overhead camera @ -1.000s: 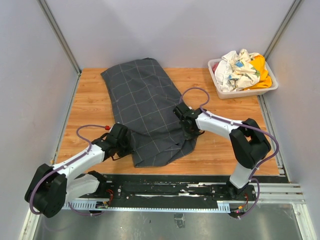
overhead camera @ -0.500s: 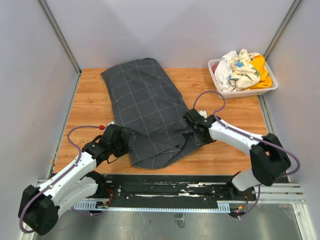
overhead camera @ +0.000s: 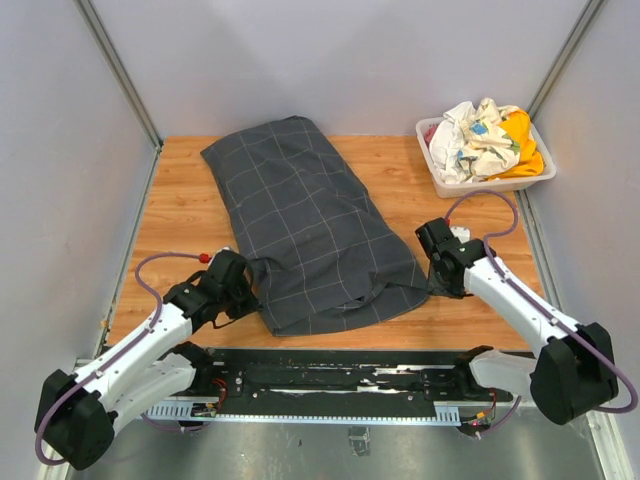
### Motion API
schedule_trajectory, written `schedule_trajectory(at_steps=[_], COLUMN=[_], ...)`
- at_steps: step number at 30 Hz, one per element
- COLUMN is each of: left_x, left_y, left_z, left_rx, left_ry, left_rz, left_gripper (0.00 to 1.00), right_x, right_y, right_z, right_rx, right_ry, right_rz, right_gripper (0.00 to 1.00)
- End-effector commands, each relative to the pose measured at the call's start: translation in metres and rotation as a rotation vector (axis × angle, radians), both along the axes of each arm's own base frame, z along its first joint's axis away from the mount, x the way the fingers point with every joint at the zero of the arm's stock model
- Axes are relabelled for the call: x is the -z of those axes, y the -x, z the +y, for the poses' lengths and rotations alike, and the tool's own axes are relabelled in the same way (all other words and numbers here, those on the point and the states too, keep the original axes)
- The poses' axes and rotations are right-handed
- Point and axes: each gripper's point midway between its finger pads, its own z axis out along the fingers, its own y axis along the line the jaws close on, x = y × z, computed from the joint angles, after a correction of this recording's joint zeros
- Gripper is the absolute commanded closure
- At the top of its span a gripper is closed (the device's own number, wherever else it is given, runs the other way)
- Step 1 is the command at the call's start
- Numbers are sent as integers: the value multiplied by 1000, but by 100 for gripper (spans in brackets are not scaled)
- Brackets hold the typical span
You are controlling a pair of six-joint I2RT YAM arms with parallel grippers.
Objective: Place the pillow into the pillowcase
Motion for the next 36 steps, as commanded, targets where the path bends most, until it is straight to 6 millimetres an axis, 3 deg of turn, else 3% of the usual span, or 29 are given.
schedule_trajectory(at_steps=[1, 4, 12, 17, 22, 27, 36], left_x=[-10, -20, -63, -71, -52, -15, 34], left_y=[-1, -2, -20, -41, -62, -60, 1], left_z=[-2, -3, -9, -24, -42, -45, -20], left_rx=[-1, -4, 5, -9, 20, 63, 83], left_ry=[3, 12, 27, 80, 79, 7, -69], left_rz=[-2, -17, -93, -155, -160, -97, 72], left_gripper=[87, 73, 65, 66, 66, 65, 65], right_x=[-10, -29, -56, -56, -31, 5, 44], right_y=[11, -2, -61, -103, -130, -125, -68], right_z=[3, 15, 64, 99, 133, 147, 136], right_rx=[20, -8, -170, -248, -329, -375, -426], right_ry=[-48, -102, -204, -270, -326, -329, -317], right_rz=[13, -61, -127, -145, -84, 16, 142], right_gripper=[56, 50, 48, 50, 52, 52, 51])
